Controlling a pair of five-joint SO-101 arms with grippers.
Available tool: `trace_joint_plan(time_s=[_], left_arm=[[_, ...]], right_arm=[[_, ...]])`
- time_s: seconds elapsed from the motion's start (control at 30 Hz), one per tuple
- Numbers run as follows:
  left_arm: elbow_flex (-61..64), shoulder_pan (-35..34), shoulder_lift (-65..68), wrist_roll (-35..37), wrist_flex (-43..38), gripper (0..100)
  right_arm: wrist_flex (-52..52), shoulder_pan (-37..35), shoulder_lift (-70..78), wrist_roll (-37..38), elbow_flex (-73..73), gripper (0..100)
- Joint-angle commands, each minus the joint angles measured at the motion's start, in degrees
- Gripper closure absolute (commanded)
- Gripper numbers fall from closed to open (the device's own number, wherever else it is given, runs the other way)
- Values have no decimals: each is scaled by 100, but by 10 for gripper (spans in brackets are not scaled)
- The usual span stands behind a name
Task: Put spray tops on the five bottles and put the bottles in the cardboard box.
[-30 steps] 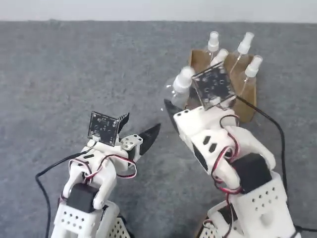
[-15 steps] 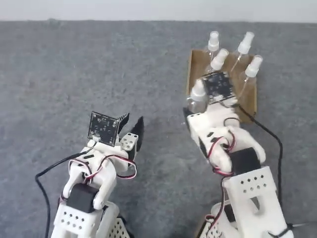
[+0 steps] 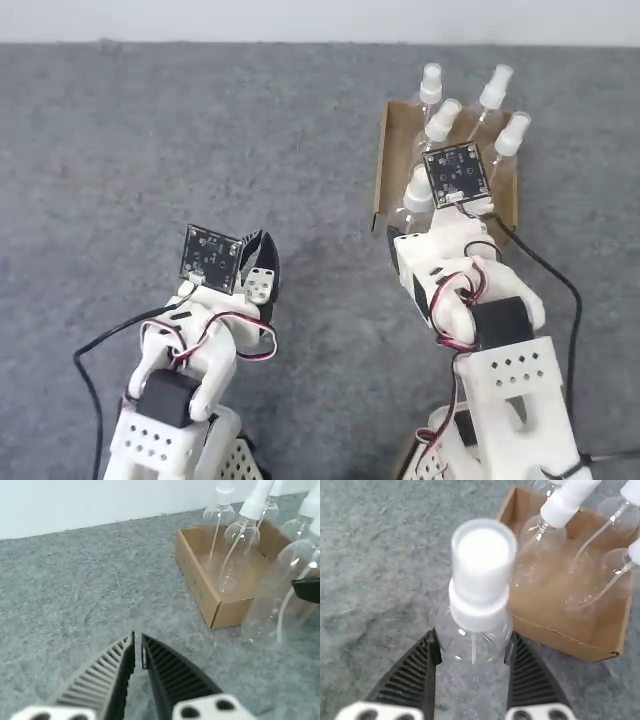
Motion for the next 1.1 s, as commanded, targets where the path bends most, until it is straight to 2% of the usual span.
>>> trace_joint_plan(time_s=[0.0, 0.2, 0.27, 0.37, 0.67, 0.73, 0.83, 1.07], left_arm=[[-48, -18, -97, -26, -211, 985], [-4, -18, -97, -26, -264, 840], [31, -18, -97, -26, -281, 870], [22, -18, -97, -26, -290, 992], [-31, 9, -70, 9, -519, 836], [75, -9, -62, -26, -536, 865], [303, -18, -97, -9, -554, 999], [338, -158, -105, -9, -536, 959]], right_arm=[[48, 57, -224, -62, -44, 993], [48, 22, -224, -62, -44, 993], [57, 22, -224, -62, -44, 993], [57, 48, -224, -35, -44, 993], [66, 57, -224, -26, -44, 993], [145, 48, -224, -26, -35, 993], [277, 22, -224, -26, -35, 993], [374, 66, -224, -62, -35, 993]])
